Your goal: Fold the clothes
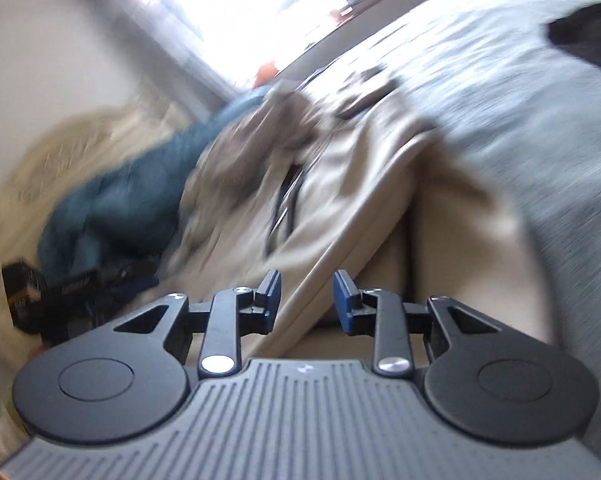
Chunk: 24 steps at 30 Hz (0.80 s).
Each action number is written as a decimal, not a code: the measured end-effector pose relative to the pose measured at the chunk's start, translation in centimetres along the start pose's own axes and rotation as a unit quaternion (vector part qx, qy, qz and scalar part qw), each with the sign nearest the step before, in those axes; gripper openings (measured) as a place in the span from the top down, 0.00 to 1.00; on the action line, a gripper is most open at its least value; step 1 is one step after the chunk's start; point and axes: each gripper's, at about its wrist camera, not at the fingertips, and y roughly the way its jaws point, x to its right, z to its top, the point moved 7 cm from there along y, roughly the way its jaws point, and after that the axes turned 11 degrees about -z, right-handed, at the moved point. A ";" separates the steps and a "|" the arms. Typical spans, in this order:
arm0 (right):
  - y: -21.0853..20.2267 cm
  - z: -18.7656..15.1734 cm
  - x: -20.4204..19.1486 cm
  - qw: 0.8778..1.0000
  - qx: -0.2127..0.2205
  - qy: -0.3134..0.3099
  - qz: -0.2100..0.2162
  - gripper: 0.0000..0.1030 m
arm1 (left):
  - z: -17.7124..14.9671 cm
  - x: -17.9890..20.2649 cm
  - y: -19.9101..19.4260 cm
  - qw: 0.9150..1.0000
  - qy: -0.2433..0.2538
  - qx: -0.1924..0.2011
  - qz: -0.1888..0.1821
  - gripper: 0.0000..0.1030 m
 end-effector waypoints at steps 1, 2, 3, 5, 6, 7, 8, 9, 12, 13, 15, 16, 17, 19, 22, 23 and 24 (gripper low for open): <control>0.3 1.0 1.1 1.000 0.005 0.028 0.003 0.71 | 1.3 1.1 2.1 1.000 0.010 -0.010 -0.018 0.26; 0.7 1.9 2.2 0.998 0.010 0.057 0.007 0.71 | 2.3 2.3 4.5 0.999 0.017 -0.024 -0.034 0.26; 1.0 2.9 3.4 0.996 0.014 0.085 0.011 0.71 | 3.3 3.3 7.0 0.998 0.022 -0.036 -0.045 0.26; 2.4 4.1 5.3 0.991 0.012 0.130 0.013 0.69 | 5.2 5.2 12.0 0.995 0.031 -0.061 -0.067 0.25; 3.1 4.5 5.9 0.989 0.010 0.149 0.015 0.69 | 5.9 6.1 14.5 0.994 0.029 -0.076 -0.076 0.25; 3.8 4.8 6.5 0.986 0.006 0.167 0.019 0.69 | 6.5 6.7 16.8 0.993 0.024 -0.087 -0.079 0.25; 4.6 5.0 7.0 0.983 -0.001 0.180 0.027 0.69 | 7.2 7.1 19.0 0.992 0.022 -0.097 -0.077 0.25; 5.3 5.2 7.3 0.980 -0.009 0.194 0.032 0.69 | 7.8 7.5 21.1 0.992 0.022 -0.105 -0.072 0.25; 7.0 5.5 7.8 0.974 -0.029 0.219 0.045 0.69 | 8.7 8.3 25.6 0.989 0.037 -0.129 -0.055 0.25; 7.4 5.6 8.0 0.973 -0.032 0.224 0.048 0.69 | 8.7 8.5 26.7 0.988 0.043 -0.138 -0.049 0.25; 7.9 5.8 8.2 0.971 -0.030 0.232 0.052 0.69 | 8.7 8.9 28.7 0.985 0.061 -0.156 -0.039 0.26; 8.0 6.0 8.3 0.970 -0.027 0.238 0.053 0.69 | 8.6 9.2 29.3 0.983 0.075 -0.164 -0.033 0.28; 8.2 6.2 8.4 0.969 -0.025 0.239 0.057 0.69 | 8.5 9.4 29.9 0.981 0.089 -0.172 -0.028 0.31; 8.5 6.5 8.4 0.968 -0.020 0.242 0.056 0.69 | 8.4 10.1 31.1 0.976 0.112 -0.186 -0.023 0.36; 8.9 6.5 8.5 0.969 -0.016 0.242 0.054 0.73 | 7.9 10.9 32.2 0.970 0.132 -0.203 -0.021 0.52; 9.0 6.4 8.5 0.969 -0.016 0.242 0.054 0.77 | 7.7 11.0 32.5 0.968 0.136 -0.208 -0.022 0.63; 9.2 6.4 8.5 0.969 -0.013 0.242 0.052 0.81 | 7.6 11.0 32.9 0.967 0.139 -0.212 -0.024 0.70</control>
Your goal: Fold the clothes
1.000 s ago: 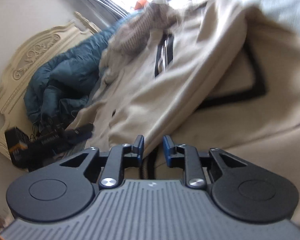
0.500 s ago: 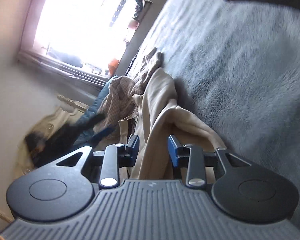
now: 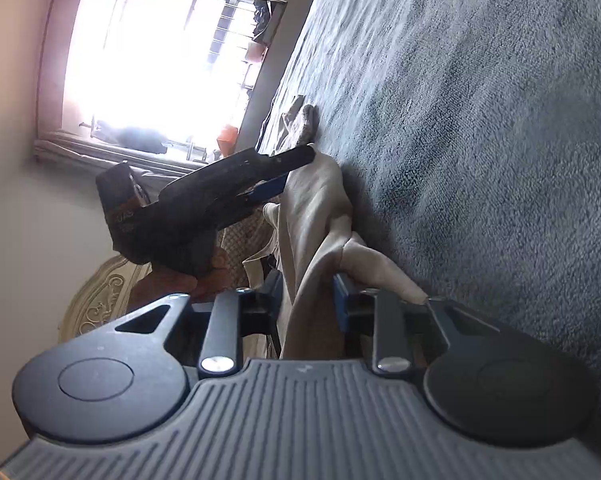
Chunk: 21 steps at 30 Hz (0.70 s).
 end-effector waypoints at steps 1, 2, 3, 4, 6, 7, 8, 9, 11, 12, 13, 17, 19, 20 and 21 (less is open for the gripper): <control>0.1 0.0 0.0 1.000 0.004 -0.003 0.000 0.87 | -0.1 -0.1 0.1 1.000 -0.004 0.002 -0.002 0.86; 0.2 0.0 0.0 1.000 0.007 -0.007 -0.001 0.92 | -0.2 -0.2 0.2 1.000 -0.010 0.005 -0.005 0.89; 0.1 0.1 0.2 1.000 0.012 -0.006 -0.001 0.93 | -0.2 -0.4 0.0 0.999 -0.024 0.016 -0.014 0.90; 0.1 0.3 0.3 1.000 0.017 -0.005 -0.001 0.96 | -0.3 -0.8 -0.4 0.998 -0.041 0.032 -0.029 0.93; -0.5 0.3 0.8 1.000 0.030 -0.005 -0.003 0.96 | -0.7 -1.9 -1.9 0.992 -0.082 0.075 -0.066 0.94; -0.8 0.4 1.0 0.999 0.036 -0.005 -0.004 0.97 | -1.1 -2.5 -2.7 0.987 -0.101 0.097 -0.081 0.94; -1.0 0.4 1.3 0.999 0.041 -0.002 -0.004 0.97 | -1.4 -3.1 -3.4 0.981 -0.116 0.120 -0.094 0.94; -1.1 0.4 1.5 0.999 0.047 0.001 -0.005 0.97 | -1.7 -3.7 -4.2 0.975 -0.130 0.142 -0.106 0.94; -1.5 0.4 2.0 0.998 0.058 0.006 -0.007 0.97 | -2.5 -4.9 -5.4 0.961 -0.156 0.186 -0.132 0.94; -1.7 0.4 2.3 0.998 0.063 0.011 -0.008 0.97 | -2.9 -5.4 -5.9 0.952 -0.169 0.209 -0.145 0.94; -1.7 0.5 2.6 0.998 0.066 0.016 -0.008 0.97 | -3.3 -5.9 -6.3 0.944 -0.179 0.229 -0.156 0.95; -1.7 0.3 3.7 0.997 0.070 0.028 -0.012 0.98 | -4.5 -8.3 -6.5 0.913 -0.232 0.290 -0.172 0.99; -1.1 0.2 3.9 0.997 0.069 0.031 -0.017 0.98 | -4.8 -10.1 -6.3 0.900 -0.266 0.299 -0.171 0.99; -1.0 0.2 3.8 0.997 0.069 0.029 -0.018 0.98 | -4.7 -10.6 -6.1 0.898 -0.276 0.289 -0.186 0.96; -1.0 0.1 3.8 0.997 0.069 0.027 -0.018 0.98 | -4.6 -11.0 -5.9 0.895 -0.286 0.277 -0.200 0.92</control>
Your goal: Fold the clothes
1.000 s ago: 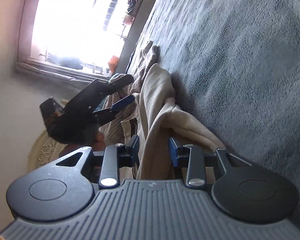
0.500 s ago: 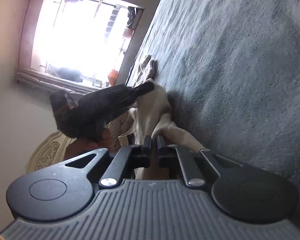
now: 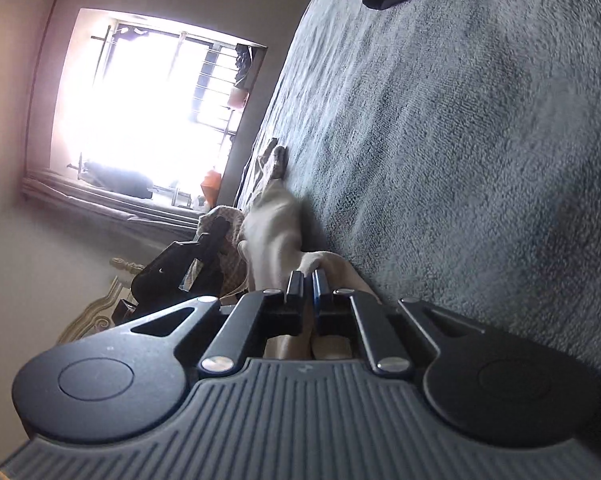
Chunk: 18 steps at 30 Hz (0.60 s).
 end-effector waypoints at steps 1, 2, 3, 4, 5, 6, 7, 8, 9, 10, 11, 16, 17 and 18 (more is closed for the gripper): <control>0.0 0.0 -0.1 1.000 -0.001 -0.002 0.001 0.98 | 0.2 0.0 0.2 1.000 -0.005 -0.011 0.002 0.80; 0.0 -0.1 -0.2 1.000 -0.002 -0.004 0.002 0.97 | 0.3 0.2 0.4 1.000 0.000 -0.022 0.003 0.61; -0.1 -0.1 -0.3 1.000 -0.002 -0.005 0.004 0.97 | 0.4 0.6 1.0 0.999 0.009 -0.040 0.006 0.50; -0.1 -0.2 -0.3 1.000 -0.004 -0.005 0.004 0.97 | 0.4 0.9 1.7 0.998 0.019 -0.059 0.017 0.37; -0.2 -0.2 -0.2 1.000 -0.006 -0.004 0.005 0.97 | 0.4 1.2 2.5 0.996 0.030 -0.078 0.027 0.36; -0.2 -0.3 -0.1 1.000 -0.007 -0.003 0.005 0.97 | 0.4 1.4 3.2 0.994 0.040 -0.096 0.038 0.36; -0.3 -0.3 -0.2 1.000 -0.007 -0.004 0.005 0.97 | 0.4 1.7 4.1 0.991 0.052 -0.112 0.050 0.36; -0.3 -0.4 -0.2 1.000 -0.007 -0.006 0.005 0.97 | 0.4 2.0 5.0 0.988 0.063 -0.127 0.063 0.36; -0.3 -0.4 -0.2 1.000 -0.007 -0.007 0.003 0.97 | 0.2 2.4 6.0 0.983 0.077 -0.145 0.077 0.36; -0.5 -0.4 -0.1 1.000 -0.007 -0.008 0.002 0.97 | 0.0 3.0 7.1 0.977 0.098 -0.168 0.092 0.36; -0.6 -0.5 -0.1 1.000 -0.007 -0.009 0.001 0.97 | -0.7 3.6 8.0 0.968 0.125 -0.190 0.109 0.36; -0.6 -0.7 -0.2 1.000 -0.004 -0.018 -0.006 0.97 | -4.2 5.6 12.2 0.897 0.259 -0.290 0.208 0.38; -0.7 -0.8 -0.3 1.000 -0.004 -0.019 -0.006 0.97 | -4.9 5.5 12.8 0.881 0.277 -0.306 0.230 0.41; -0.8 -0.8 -0.3 1.000 -0.003 -0.019 -0.007 0.97 | -5.6 5.3 13.3 0.867 0.293 -0.319 0.249 0.45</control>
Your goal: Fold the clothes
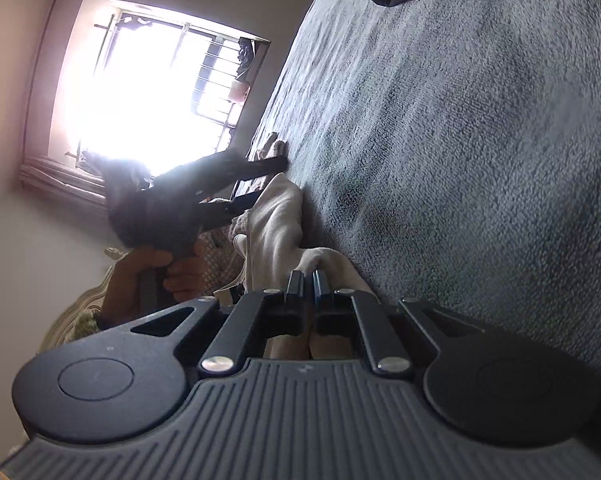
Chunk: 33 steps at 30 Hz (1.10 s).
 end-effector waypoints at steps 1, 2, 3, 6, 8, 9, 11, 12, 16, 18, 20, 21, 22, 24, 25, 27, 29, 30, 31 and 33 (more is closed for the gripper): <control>-0.2 0.0 0.0 1.000 0.000 0.001 0.000 0.97 | -0.2 0.0 0.4 1.000 -0.001 -0.003 0.011 0.57; -0.2 0.1 0.1 1.000 0.000 0.003 0.001 0.97 | -0.4 -0.1 0.7 1.000 -0.003 -0.005 0.019 0.68; -0.3 0.2 0.2 1.000 -0.002 0.005 0.002 0.97 | -0.6 -0.4 0.8 1.000 -0.014 -0.002 0.016 0.72; -1.0 0.6 0.5 1.000 -0.007 0.007 0.003 0.94 | -1.2 -1.8 0.5 0.999 -0.047 0.022 -0.001 0.83; -2.7 1.8 -0.1 0.999 0.014 -0.036 0.001 0.94 | -1.6 -2.7 0.0 0.996 -0.071 0.042 -0.023 0.88; -3.6 2.5 -0.5 0.998 0.025 -0.058 0.000 0.94 | -1.8 -3.1 -0.4 0.994 -0.083 0.056 -0.034 0.88; -4.5 2.8 -2.3 0.984 0.039 -0.171 -0.025 0.92 | -2.2 -3.9 -1.3 0.987 -0.109 0.098 -0.063 0.91; -4.8 2.7 -3.2 0.971 0.043 -0.232 -0.039 0.91 | -2.3 -4.2 -1.8 0.982 -0.122 0.122 -0.078 0.91; -3.3 0.5 -5.3 0.916 0.024 -0.395 -0.061 0.84 | -3.2 -5.5 -4.0 0.947 -0.163 0.238 -0.140 0.92; -1.9 0.0 -5.4 0.900 0.007 -0.430 -0.069 0.82 | -3.9 -6.3 -4.7 0.926 -0.186 0.283 -0.165 0.92; -0.5 -0.4 -5.6 0.888 -0.012 -0.455 -0.071 0.80 | -4.5 -7.1 -5.0 0.909 -0.209 0.313 -0.180 0.92; 0.1 -0.5 -5.7 0.884 -0.023 -0.462 -0.067 0.78 | -4.8 -7.5 -5.1 0.900 -0.220 0.326 -0.187 0.93; 0.6 -0.7 -5.8 0.880 -0.033 -0.470 -0.063 0.73 | -5.0 -7.9 -5.2 0.893 -0.229 0.336 -0.194 0.94; 1.2 -1.1 -5.9 0.872 -0.033 -0.483 -0.070 0.70 | -5.4 -8.7 -5.2 0.883 -0.244 0.348 -0.200 0.95; 1.4 -1.1 -5.9 0.870 -0.027 -0.486 -0.075 0.69 | -5.5 -8.9 -5.2 0.878 -0.249 0.354 -0.205 0.98; 1.7 -0.8 -5.7 0.875 -0.018 -0.477 -0.082 0.69 | -5.7 -9.7 -5.5 0.872 -0.256 0.365 -0.203 0.98; 2.0 -0.1 -5.2 0.890 -0.012 -0.447 -0.088 0.88 | -5.7 -10.2 -5.5 0.868 -0.263 0.369 -0.204 0.98; 1.7 0.3 -4.7 0.900 -0.008 -0.426 -0.089 0.89 | -5.7 -10.4 -5.5 0.866 -0.265 0.371 -0.205 0.98; 1.5 0.8 -4.2 0.910 -0.004 -0.405 -0.090 0.91 | -5.7 -10.5 -5.4 0.868 -0.263 0.370 -0.203 0.98; 1.2 1.7 -2.8 0.931 -0.007 -0.354 -0.087 0.92 | -5.8 -10.6 -5.1 0.874 -0.255 0.363 -0.197 0.98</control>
